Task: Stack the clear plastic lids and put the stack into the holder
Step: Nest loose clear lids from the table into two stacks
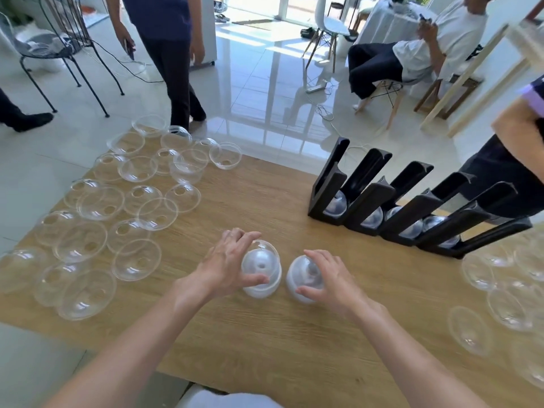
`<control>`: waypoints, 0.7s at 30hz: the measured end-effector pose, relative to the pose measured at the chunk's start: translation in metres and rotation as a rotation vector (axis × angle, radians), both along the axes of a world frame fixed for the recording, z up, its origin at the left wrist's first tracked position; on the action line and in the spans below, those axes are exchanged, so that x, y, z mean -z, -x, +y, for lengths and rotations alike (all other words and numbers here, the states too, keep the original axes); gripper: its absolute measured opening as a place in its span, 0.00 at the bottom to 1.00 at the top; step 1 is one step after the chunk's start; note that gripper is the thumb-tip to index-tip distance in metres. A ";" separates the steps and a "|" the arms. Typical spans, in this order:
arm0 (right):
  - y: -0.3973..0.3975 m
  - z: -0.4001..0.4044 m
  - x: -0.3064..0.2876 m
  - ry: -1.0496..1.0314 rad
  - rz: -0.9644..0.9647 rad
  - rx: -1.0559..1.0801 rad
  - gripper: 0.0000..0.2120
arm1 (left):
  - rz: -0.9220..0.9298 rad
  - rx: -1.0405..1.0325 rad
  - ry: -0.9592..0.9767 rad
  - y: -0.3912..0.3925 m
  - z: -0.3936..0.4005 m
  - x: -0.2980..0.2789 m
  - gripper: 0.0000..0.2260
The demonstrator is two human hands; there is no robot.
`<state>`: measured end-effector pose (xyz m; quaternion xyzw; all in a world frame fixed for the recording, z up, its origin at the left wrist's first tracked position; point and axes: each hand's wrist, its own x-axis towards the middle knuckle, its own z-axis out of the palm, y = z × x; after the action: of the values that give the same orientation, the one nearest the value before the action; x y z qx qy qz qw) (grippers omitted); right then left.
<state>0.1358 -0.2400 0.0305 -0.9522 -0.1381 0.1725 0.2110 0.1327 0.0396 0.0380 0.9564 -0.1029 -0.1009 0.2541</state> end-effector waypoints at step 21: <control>0.009 0.000 0.030 -0.206 0.051 0.084 0.55 | 0.005 -0.046 -0.113 0.022 -0.004 0.038 0.39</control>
<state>0.1264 -0.2401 0.0003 -0.9257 -0.1094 0.1725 0.3184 0.1110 0.0355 0.0004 0.9711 -0.0742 -0.1030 0.2020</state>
